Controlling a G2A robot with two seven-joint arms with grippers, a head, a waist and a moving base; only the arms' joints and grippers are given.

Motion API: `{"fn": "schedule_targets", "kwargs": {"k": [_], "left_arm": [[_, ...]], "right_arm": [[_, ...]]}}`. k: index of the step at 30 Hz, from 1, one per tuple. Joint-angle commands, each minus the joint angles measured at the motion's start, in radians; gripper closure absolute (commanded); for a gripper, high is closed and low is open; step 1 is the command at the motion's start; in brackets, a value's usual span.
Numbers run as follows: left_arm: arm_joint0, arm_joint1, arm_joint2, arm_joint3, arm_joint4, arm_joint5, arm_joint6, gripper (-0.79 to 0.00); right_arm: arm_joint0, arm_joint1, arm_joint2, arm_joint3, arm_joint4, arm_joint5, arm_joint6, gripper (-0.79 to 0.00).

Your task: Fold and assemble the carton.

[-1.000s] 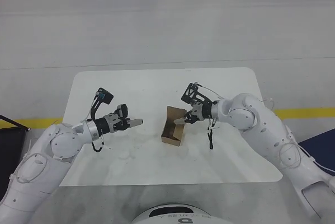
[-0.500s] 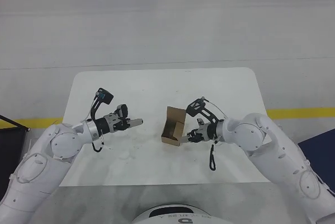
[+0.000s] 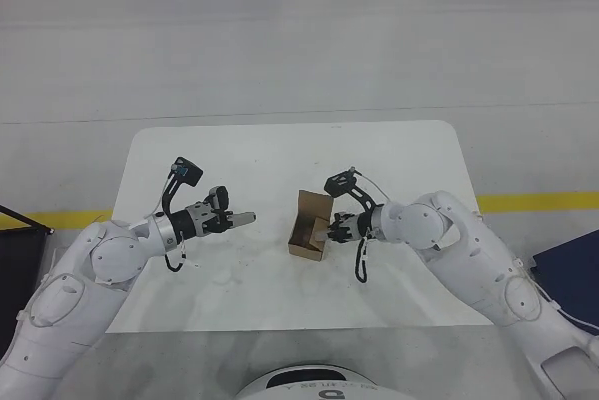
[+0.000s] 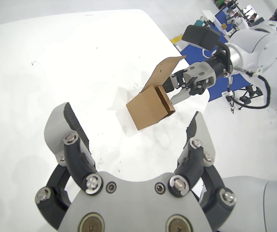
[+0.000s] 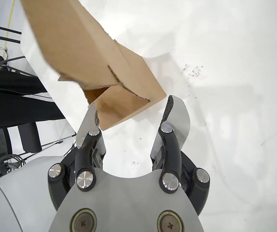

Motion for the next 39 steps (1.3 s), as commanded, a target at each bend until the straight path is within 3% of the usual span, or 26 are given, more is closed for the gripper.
{"fn": "schedule_targets", "kwargs": {"k": [1, 4, 9, 10, 17, 24, 29, 30, 31, 32, 35, 39], "left_arm": [[0.000, 0.000, 0.000, 0.000, 0.000, 0.000, 0.000, -0.785], [0.000, 0.000, 0.000, 0.000, 0.000, 0.000, 0.000, -0.785], [0.000, 0.000, 0.000, 0.000, 0.000, 0.000, 0.000, -0.785], [0.000, 0.000, 0.000, 0.000, 0.000, 0.000, 0.000, -0.785], [0.000, 0.000, 0.000, 0.000, 0.000, 0.000, 0.000, -0.785], [0.000, 0.000, 0.000, 0.000, 0.000, 0.000, 0.000, -0.785], [0.000, 0.000, 0.000, 0.000, 0.000, 0.000, 0.000, -0.785], [0.000, 0.000, 0.000, 0.000, 0.000, 0.000, 0.000, -0.785], [0.000, 0.000, 0.000, 0.000, 0.000, 0.000, 0.000, -0.785], [0.000, 0.000, 0.000, 0.000, 0.000, 0.000, 0.000, -0.785], [0.000, 0.000, 0.000, 0.000, 0.000, 0.000, 0.000, -0.785], [0.000, 0.000, 0.000, 0.000, 0.000, 0.000, 0.000, -0.785]], "right_arm": [[0.013, -0.006, -0.013, 0.014, -0.001, 0.004, 0.003, -0.542], [0.029, -0.012, -0.025, 0.029, -0.007, 0.014, 0.009, -0.465], [0.042, -0.015, -0.026, 0.039, -0.024, 0.023, 0.032, -0.043], [0.044, -0.015, -0.026, 0.039, -0.027, 0.022, 0.039, 0.000], [0.067, -0.016, -0.025, 0.031, -0.055, -0.019, 0.082, 0.000], [0.105, -0.001, 0.018, 0.008, -0.193, -0.016, 0.126, 0.000], [0.147, -0.013, -0.006, 0.098, -0.222, -0.013, 0.154, 0.000], [0.150, -0.017, -0.015, 0.111, -0.198, -0.024, 0.161, -0.262], [0.154, -0.021, -0.021, 0.123, -0.173, -0.035, 0.166, -0.391], [0.159, -0.025, -0.022, 0.136, -0.156, -0.041, 0.161, -0.600], [0.163, -0.030, -0.022, 0.165, -0.127, -0.048, 0.145, -0.736], [0.144, -0.021, 0.016, 0.158, -0.114, -0.053, 0.125, -0.723]]}}
